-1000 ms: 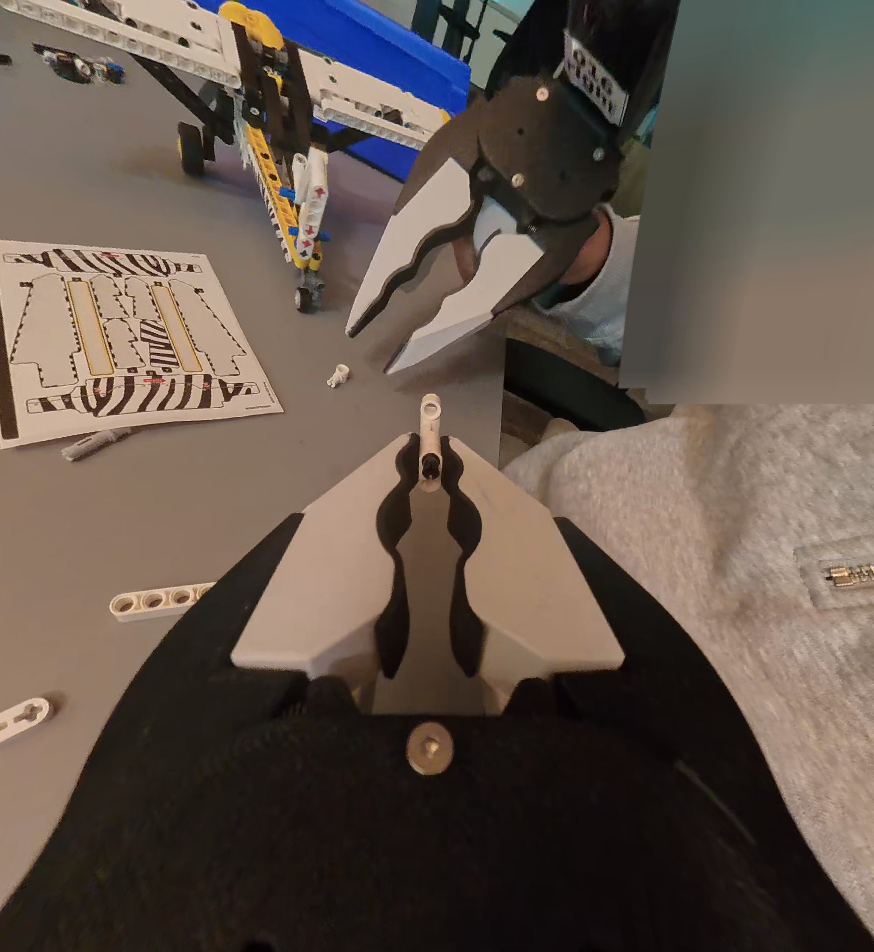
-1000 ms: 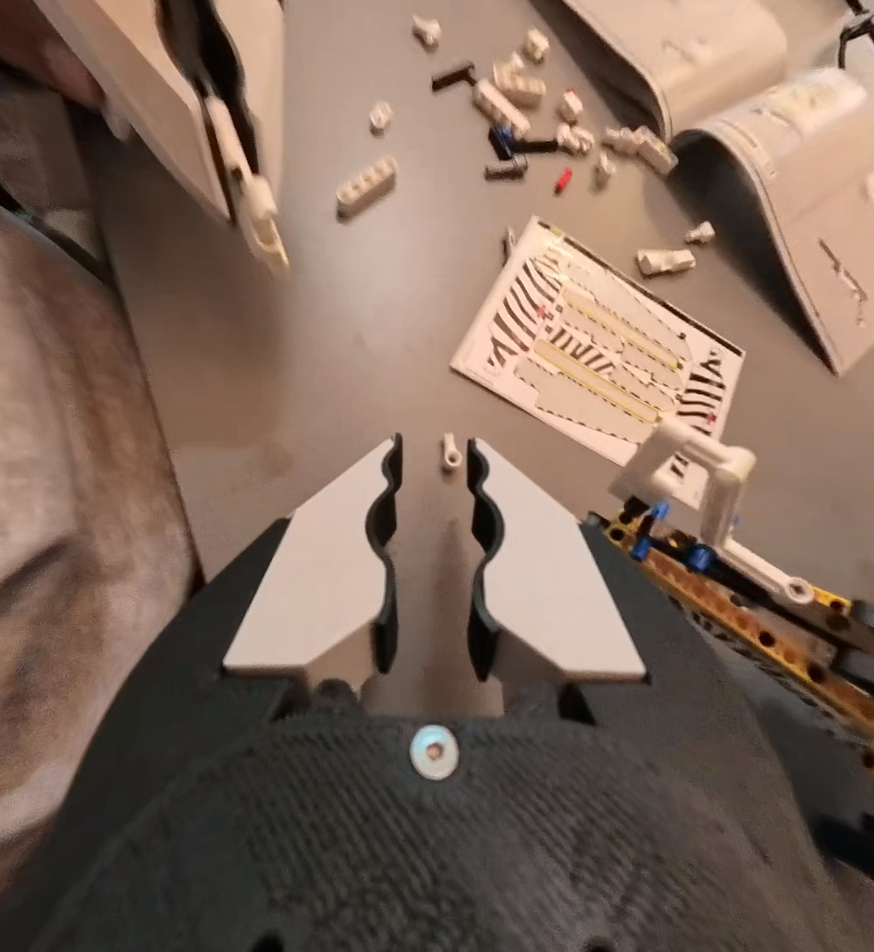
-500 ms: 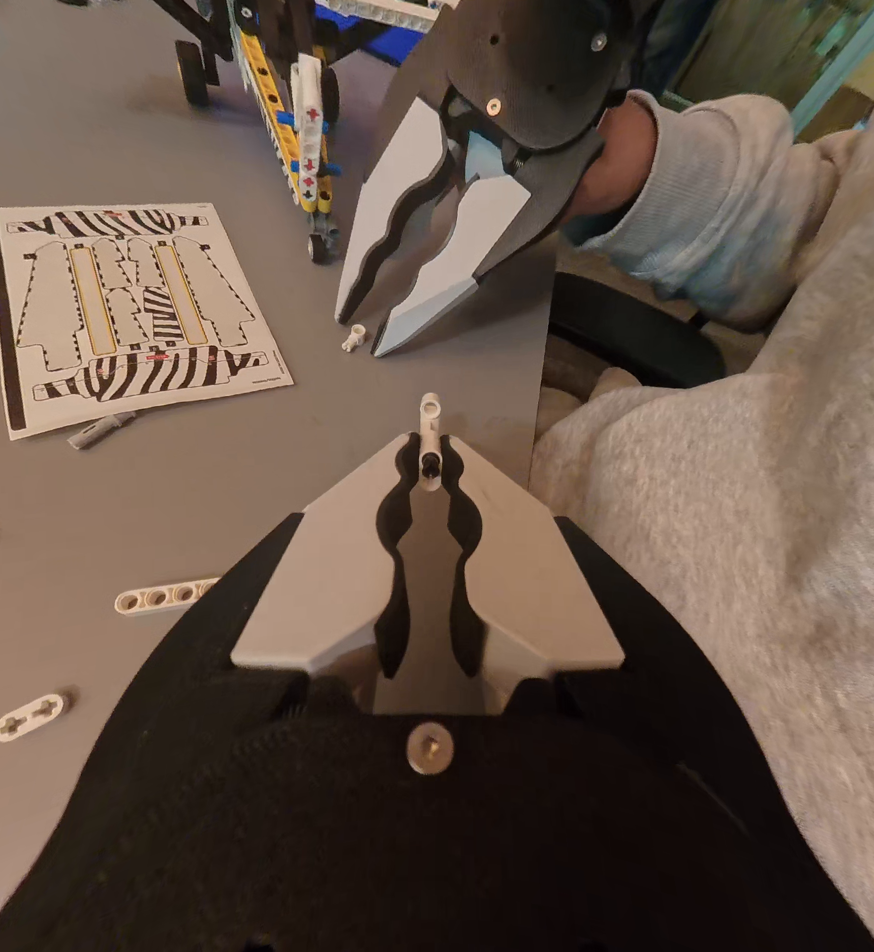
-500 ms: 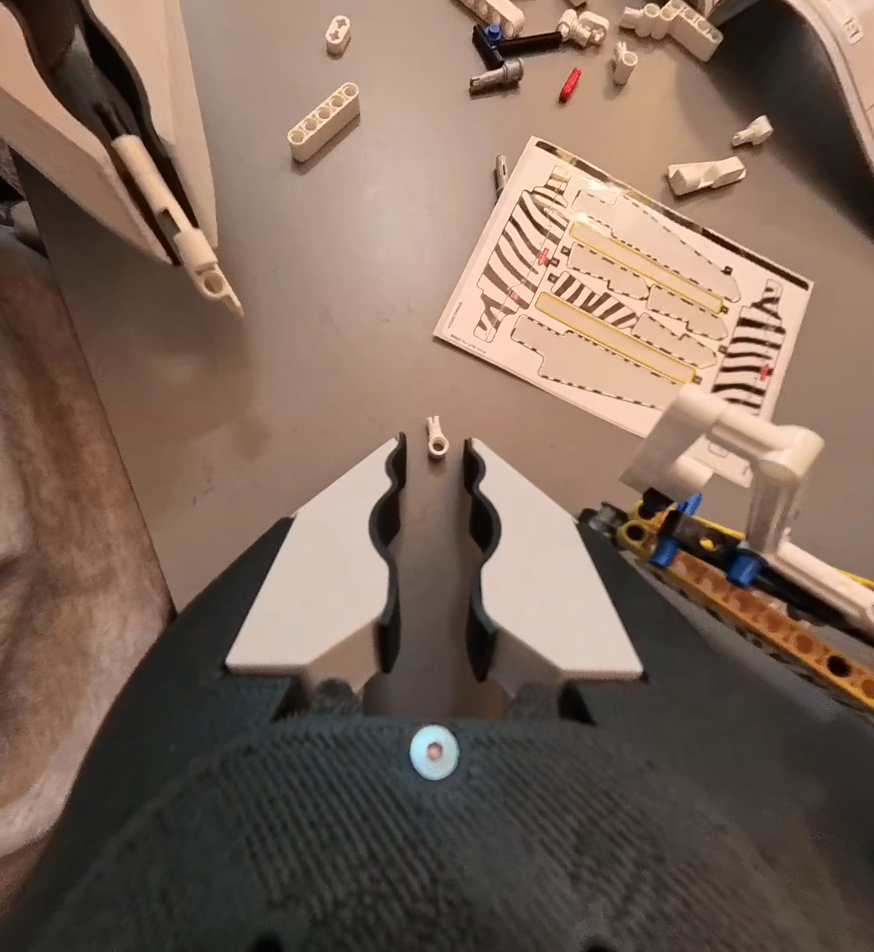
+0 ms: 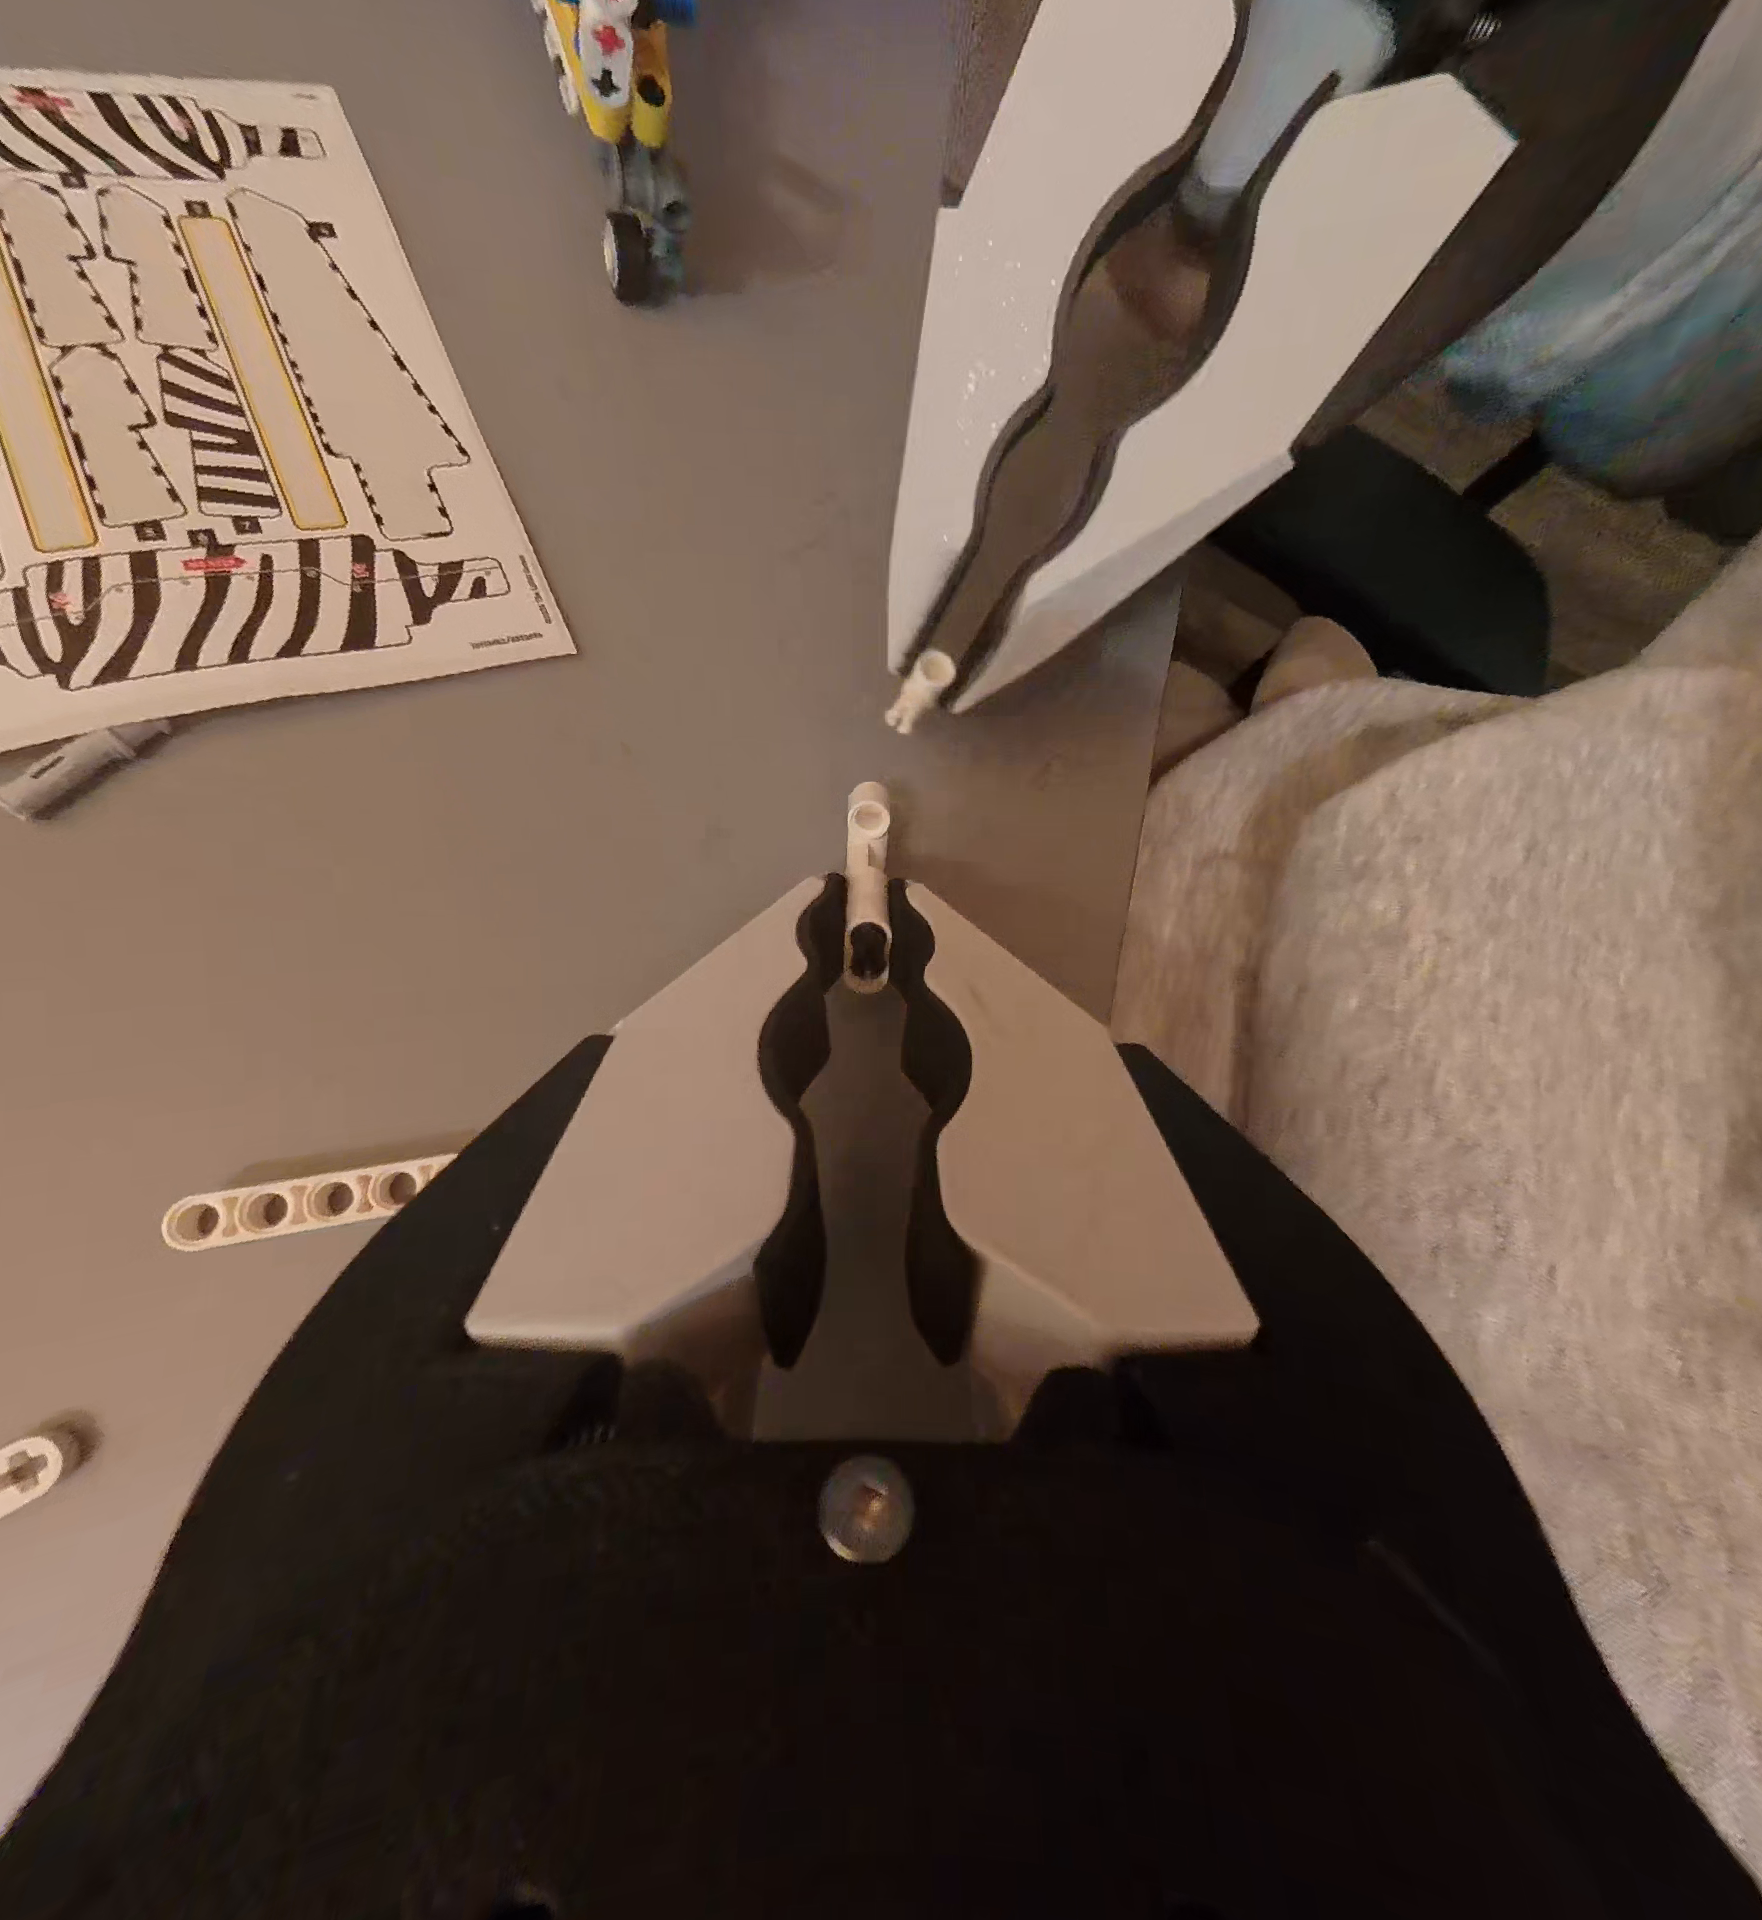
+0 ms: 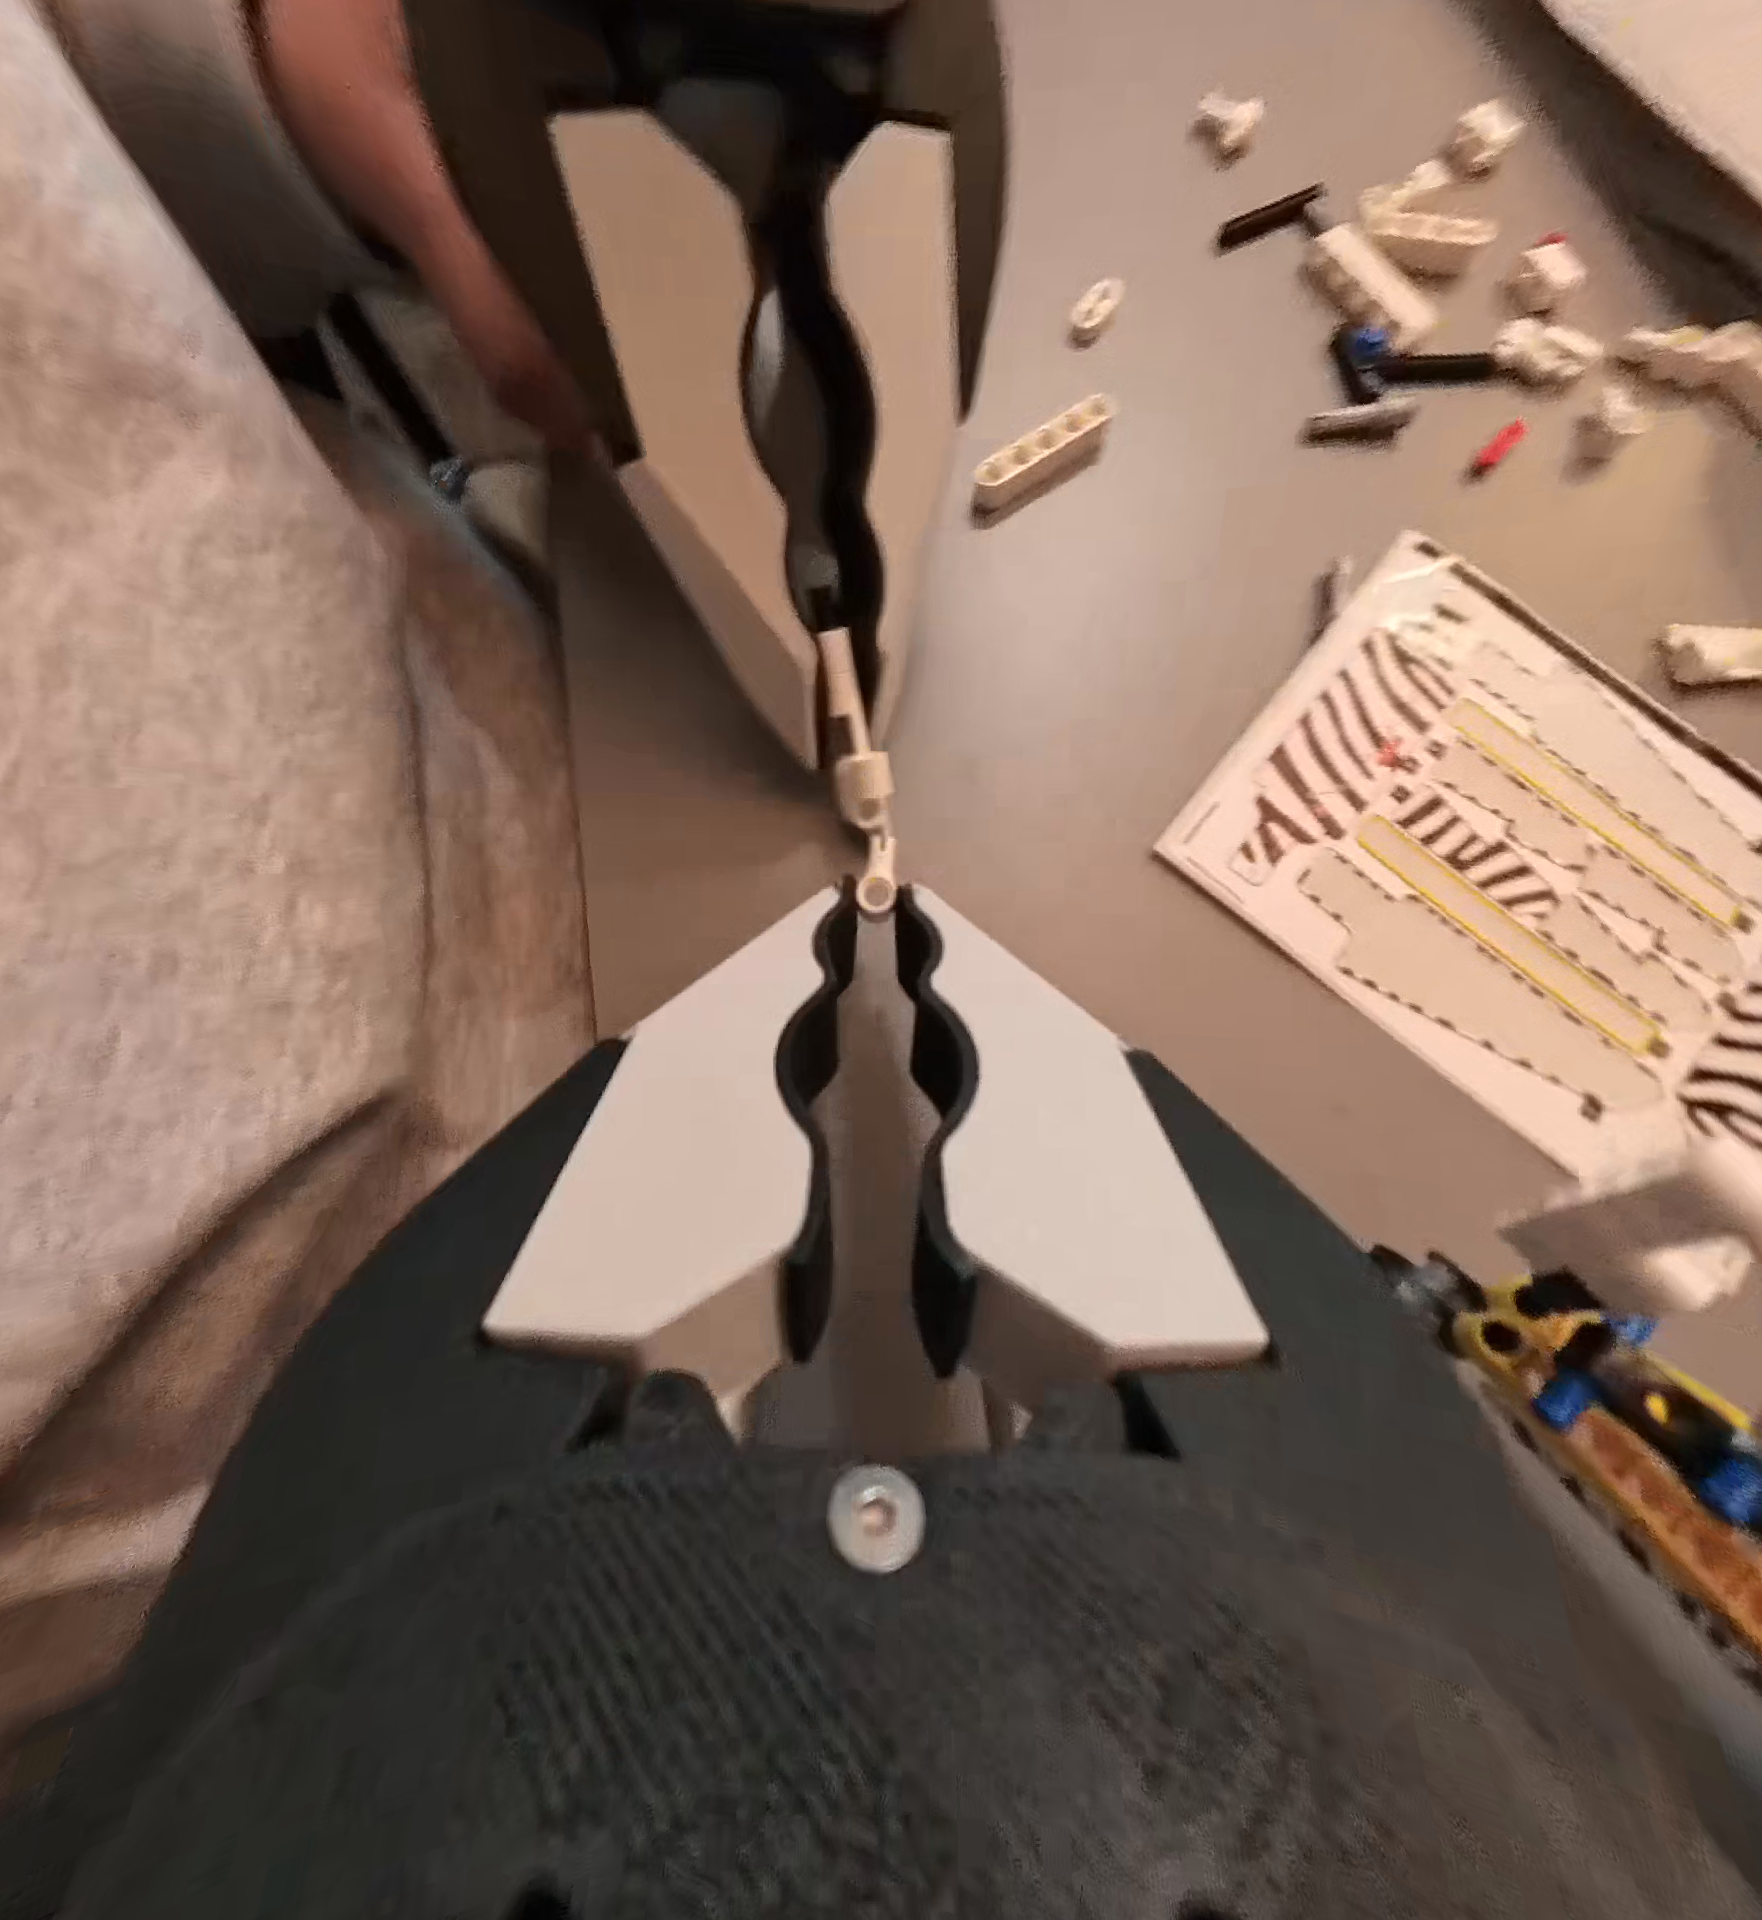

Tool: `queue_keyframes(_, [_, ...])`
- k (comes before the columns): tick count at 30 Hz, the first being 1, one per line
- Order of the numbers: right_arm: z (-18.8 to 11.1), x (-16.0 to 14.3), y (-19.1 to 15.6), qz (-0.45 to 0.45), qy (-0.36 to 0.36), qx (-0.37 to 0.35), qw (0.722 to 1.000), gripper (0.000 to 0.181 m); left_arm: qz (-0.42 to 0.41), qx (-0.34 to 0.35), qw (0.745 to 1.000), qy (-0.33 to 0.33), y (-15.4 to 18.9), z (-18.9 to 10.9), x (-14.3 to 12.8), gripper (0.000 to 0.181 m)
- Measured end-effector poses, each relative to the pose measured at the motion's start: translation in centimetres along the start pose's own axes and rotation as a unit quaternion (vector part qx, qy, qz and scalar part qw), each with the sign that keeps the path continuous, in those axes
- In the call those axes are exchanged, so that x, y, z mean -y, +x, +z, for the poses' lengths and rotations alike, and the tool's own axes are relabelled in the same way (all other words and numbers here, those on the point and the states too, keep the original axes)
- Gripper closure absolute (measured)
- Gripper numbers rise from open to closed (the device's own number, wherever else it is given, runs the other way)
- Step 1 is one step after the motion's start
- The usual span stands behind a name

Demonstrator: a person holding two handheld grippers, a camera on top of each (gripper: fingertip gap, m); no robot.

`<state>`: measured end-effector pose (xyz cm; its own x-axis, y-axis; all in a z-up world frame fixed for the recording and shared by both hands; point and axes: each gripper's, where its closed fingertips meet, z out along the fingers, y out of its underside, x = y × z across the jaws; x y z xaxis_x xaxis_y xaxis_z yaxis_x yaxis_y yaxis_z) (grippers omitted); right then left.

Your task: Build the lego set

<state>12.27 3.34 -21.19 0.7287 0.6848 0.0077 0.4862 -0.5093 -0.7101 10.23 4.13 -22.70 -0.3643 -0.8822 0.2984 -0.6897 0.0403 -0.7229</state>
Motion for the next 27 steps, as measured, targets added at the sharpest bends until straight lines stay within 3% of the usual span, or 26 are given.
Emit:
queue_keyframes(5, [0.8,-1.2,0.4,-0.076,-0.109,0.025,0.991,0.175,0.014,0.0,1.0,-0.021,-0.4,0.4,-0.2,0.176])
queue_keyframes(14, [1.3,-0.5,0.7,-0.12,-0.191,0.062,0.972,0.175,0.009,-0.012,1.0,-0.018,-0.4,0.6,0.1,0.176])
queue_keyframes(22, [1.4,0.0,0.8,-0.139,-0.197,0.067,0.968,0.175,0.016,0.001,1.0,-0.019,-0.5,0.6,0.0,0.177])
queue_keyframes(27, [1.4,0.9,1.0,-0.129,-0.151,0.06,0.978,0.175,0.013,0.001,1.0,-0.019,-0.5,0.6,0.0,0.177])
